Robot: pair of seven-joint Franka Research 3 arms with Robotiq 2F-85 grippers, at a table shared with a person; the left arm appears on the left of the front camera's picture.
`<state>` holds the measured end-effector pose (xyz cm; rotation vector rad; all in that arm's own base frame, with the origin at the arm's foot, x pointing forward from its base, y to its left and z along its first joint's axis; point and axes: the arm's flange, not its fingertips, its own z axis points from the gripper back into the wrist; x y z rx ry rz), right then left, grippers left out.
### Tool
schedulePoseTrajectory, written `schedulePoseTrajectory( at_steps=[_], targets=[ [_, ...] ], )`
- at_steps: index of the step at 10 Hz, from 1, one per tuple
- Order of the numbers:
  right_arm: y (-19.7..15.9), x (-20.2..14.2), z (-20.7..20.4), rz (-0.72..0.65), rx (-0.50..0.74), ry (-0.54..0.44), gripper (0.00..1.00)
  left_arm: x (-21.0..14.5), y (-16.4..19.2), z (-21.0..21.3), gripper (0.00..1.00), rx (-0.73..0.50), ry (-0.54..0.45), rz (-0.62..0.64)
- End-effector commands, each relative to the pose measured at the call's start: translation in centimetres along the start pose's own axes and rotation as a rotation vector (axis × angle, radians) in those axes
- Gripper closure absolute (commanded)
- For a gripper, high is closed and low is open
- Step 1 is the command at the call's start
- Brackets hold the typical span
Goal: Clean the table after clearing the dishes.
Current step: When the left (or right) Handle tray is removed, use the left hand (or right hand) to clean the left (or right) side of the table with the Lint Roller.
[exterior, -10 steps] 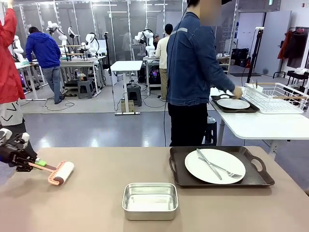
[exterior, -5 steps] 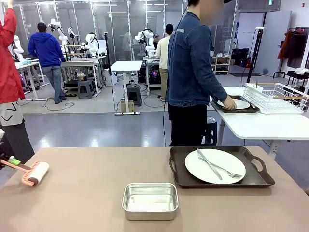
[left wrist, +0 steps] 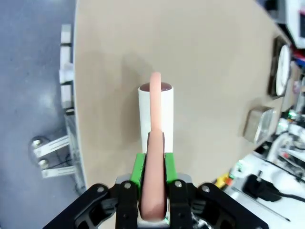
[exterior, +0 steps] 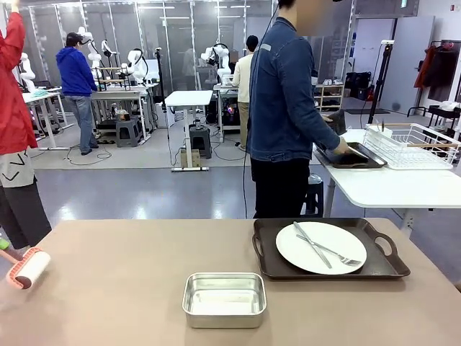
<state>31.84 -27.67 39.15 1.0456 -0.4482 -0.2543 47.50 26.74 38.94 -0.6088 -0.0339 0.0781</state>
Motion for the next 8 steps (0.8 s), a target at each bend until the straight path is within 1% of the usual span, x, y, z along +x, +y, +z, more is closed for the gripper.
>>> schedulePoseTrajectory(
  at_steps=[1,2,3,4,8],
  targets=[
    [0.3,-0.1,0.1,0.005,0.01,-0.003,0.0,-3.4,-6.2,1.7,0.79,0.123,-0.03,0.038],
    [0.3,-0.1,0.1,0.005,0.01,-0.003,0.0,-4.7,-8.9,2.7,0.79,0.129,-0.073,-0.002],
    [0.3,-0.1,0.1,0.005,0.01,-0.003,0.0,-5.6,-11.0,3.2,0.79,0.119,-0.078,-0.017],
    [0.3,-0.1,0.1,0.005,0.01,-0.003,0.0,-2.6,-6.3,2.5,0.79,0.081,-0.03,-0.003],
    [0.3,-0.1,0.1,0.005,0.01,-0.003,0.0,-2.6,-6.3,2.5,0.79,0.081,-0.03,-0.003]
  ],
)
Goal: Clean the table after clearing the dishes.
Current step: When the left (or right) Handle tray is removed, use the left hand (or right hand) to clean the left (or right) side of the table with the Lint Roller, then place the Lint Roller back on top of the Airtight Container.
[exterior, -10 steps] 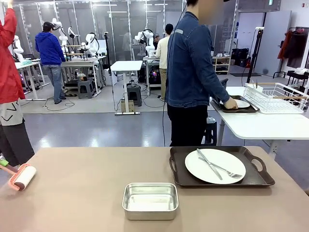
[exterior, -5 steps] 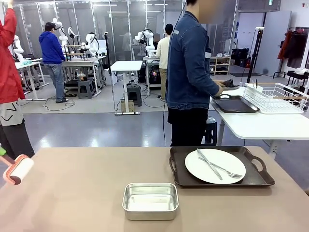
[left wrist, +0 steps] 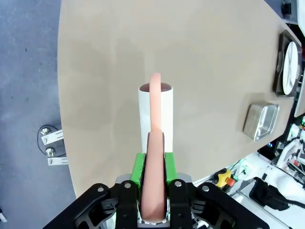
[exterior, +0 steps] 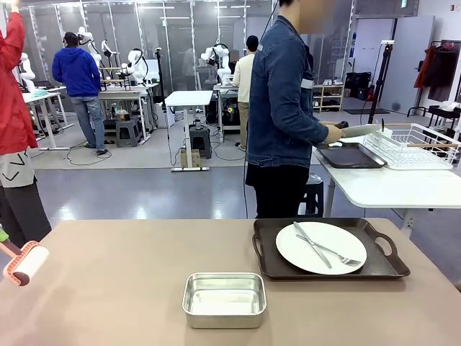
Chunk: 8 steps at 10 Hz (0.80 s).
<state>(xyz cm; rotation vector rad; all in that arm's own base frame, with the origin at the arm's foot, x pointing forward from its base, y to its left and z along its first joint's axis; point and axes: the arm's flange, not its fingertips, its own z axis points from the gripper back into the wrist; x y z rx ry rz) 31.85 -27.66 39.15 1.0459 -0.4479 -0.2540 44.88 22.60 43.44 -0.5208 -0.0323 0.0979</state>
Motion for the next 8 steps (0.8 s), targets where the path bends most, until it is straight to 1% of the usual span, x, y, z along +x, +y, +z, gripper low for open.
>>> schedulePoseTrajectory(
  at_steps=[1,8],
  targets=[
    [0.25,-0.09,0.14,0.005,0.009,-0.004,0.0,0.32,-0.43,1.11,0.79,-0.007,-0.024,-0.019],
    [0.25,-0.09,0.14,0.005,0.009,-0.004,0.0,0.32,-0.43,1.11,0.79,-0.007,-0.024,-0.019]
  ],
)
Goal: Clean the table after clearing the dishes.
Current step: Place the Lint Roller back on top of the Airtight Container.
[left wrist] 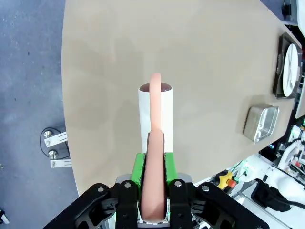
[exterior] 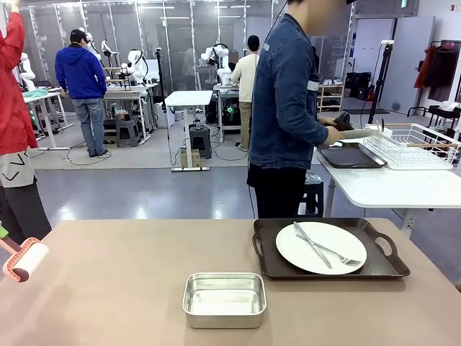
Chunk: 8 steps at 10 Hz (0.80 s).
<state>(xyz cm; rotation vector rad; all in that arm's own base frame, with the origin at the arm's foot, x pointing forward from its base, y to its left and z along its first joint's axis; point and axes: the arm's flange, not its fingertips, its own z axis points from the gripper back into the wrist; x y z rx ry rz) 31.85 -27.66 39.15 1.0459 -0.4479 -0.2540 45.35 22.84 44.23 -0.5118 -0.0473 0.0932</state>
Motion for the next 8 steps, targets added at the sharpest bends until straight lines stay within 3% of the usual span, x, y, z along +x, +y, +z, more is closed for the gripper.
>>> schedulePoseTrajectory(
  at_steps=[1,2,3,4,5,6,7,8],
  targets=[
    [0.3,-0.1,0.1,0.005,0.009,-0.004,0.0,-0.2,-0.2,0.3,0.79,-0.015,-0.01,-0.01],
    [0.3,-0.1,0.1,0.005,0.009,-0.004,0.0,0.0,0.0,0.0,0.79,0.0,0.0,0.0],
    [0.3,-0.1,0.1,0.005,0.009,-0.004,0.0,0.0,-4.7,0.6,0.79,-0.009,-0.006,-0.198],
    [0.3,-0.1,0.1,0.005,0.009,-0.004,0.0,-0.7,-9.6,1.1,0.79,0.1,0.006,-0.329],
    [0.3,-0.1,0.1,0.005,0.009,-0.004,0.0,-1.6,-13.9,0.6,0.79,0.048,0.023,-0.492],
    [0.3,-0.1,0.1,0.005,0.009,-0.004,0.0,-2.5,-18.5,-0.6,0.79,0.227,0.099,-0.565],
    [0.3,-0.1,0.1,0.005,0.009,-0.004,0.0,-3.5,-22.8,-1.7,0.79,0.18,0.113,-0.748],
    [0.3,-0.1,0.1,0.005,0.009,-0.004,0.0,-4.4,-26.9,-3.3,0.79,0.316,0.169,-0.854]
  ],
)
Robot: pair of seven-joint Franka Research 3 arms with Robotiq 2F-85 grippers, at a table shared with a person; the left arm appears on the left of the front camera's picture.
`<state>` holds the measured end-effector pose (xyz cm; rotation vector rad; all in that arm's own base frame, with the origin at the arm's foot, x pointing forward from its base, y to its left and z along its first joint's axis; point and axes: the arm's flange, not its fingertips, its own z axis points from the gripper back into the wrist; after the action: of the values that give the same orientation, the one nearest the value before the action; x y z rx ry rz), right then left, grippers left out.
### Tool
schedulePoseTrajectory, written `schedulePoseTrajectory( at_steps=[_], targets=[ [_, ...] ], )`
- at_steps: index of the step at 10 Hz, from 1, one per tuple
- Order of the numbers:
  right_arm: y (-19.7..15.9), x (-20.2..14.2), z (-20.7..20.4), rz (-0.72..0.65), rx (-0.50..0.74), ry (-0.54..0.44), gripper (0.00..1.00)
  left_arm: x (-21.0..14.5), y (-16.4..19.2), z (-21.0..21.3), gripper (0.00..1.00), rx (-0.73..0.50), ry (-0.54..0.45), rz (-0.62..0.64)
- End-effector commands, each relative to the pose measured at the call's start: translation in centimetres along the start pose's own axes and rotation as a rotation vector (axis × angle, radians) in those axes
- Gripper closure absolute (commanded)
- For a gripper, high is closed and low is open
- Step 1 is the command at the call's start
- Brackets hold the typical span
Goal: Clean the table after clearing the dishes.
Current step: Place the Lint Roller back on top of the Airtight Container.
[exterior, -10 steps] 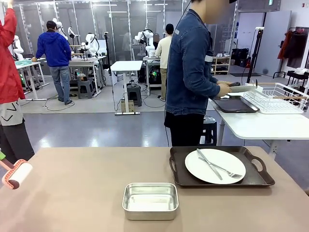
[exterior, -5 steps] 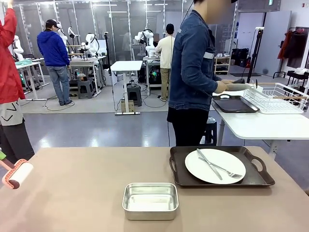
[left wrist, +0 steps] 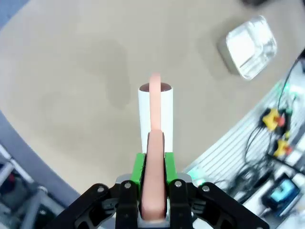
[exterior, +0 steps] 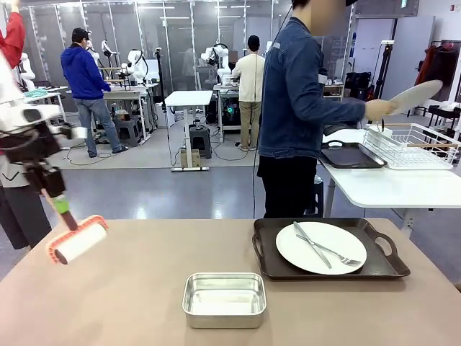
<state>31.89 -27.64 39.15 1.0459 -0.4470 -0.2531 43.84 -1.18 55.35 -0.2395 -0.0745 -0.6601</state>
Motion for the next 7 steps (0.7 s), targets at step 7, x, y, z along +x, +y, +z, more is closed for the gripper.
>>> schedulePoseTrajectory(
  at_steps=[7],
  targets=[
    [0.2,-0.1,0.2,0.005,0.009,-0.005,0.0,13.3,-19.3,-4.1,0.79,0.158,0.21,-0.761]
  ],
)
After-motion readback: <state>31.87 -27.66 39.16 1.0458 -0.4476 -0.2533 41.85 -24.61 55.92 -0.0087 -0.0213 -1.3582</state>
